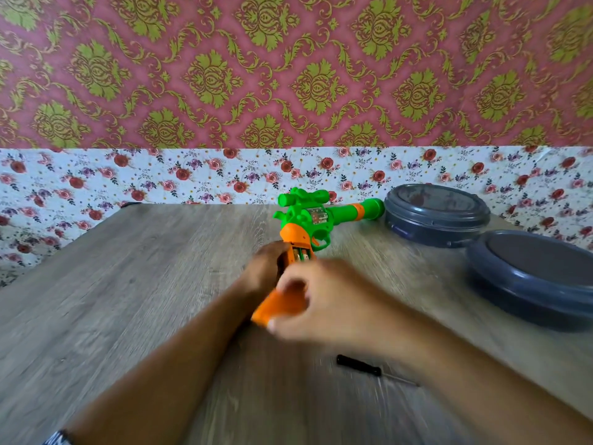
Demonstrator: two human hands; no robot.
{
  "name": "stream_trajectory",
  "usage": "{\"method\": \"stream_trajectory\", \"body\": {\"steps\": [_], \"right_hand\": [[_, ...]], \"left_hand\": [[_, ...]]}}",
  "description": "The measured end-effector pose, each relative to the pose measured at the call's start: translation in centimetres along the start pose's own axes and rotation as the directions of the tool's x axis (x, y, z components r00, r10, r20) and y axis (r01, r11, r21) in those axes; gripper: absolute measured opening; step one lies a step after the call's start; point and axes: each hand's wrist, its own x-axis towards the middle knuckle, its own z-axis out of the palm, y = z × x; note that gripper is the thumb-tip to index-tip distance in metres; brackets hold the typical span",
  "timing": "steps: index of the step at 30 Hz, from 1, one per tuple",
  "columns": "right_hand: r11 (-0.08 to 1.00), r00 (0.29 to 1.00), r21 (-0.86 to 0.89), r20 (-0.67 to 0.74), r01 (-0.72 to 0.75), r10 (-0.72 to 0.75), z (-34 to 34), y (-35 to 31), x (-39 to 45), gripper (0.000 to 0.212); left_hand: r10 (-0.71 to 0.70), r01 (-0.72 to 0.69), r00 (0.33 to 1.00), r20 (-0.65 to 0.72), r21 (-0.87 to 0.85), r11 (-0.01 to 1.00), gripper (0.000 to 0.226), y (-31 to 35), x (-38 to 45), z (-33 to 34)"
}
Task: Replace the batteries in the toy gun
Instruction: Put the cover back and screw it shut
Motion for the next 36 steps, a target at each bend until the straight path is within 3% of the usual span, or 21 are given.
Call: {"method": "stream_trajectory", "body": {"steps": [3, 5, 14, 26, 30, 36], "right_hand": [[0.986, 0.970, 0.160, -0.244, 0.048, -0.007, -1.2, 3.6, 1.7, 0.041], [0.983, 0.953, 0.165, -0.303, 0.082, -0.028, -0.3, 5.8, 2.3, 0.047], [0.969, 0.949, 0.143, -0.272, 0.203, -0.159, 2.0, 8.4, 3.4, 0.051], [0.980, 0.935, -0.039, -0.294, 0.194, -0.197, 2.1, 8.8, 3.5, 0.041], [0.983, 0.955, -0.096, -0.237, 0.159, -0.178, 1.1, 8.8, 3.6, 0.035], [1.000, 0.924, 0.027, -0.382, -0.006, 0.016, -2.6, 8.6, 2.0, 0.009]], "left_hand": [[0.071, -0.080, 0.994, 0.087, 0.103, 0.992, 0.029, -0.4, -0.3, 0.1], [0.066, -0.082, 0.991, 0.119, 0.134, 0.988, 0.027, -0.7, 0.0, 0.2], [0.126, -0.147, 0.979, 0.161, 0.127, 0.981, 0.028, -0.9, 0.3, -0.2], [0.116, -0.136, 0.977, 0.178, 0.105, 0.985, 0.028, -0.8, 0.2, -0.5], [0.168, -0.194, 0.970, 0.174, 0.145, 0.970, 0.025, -0.9, 0.0, -0.3], [0.225, -0.257, 0.964, 0.141, 0.275, 0.926, 0.021, -1.0, -0.2, -0.1]]}}
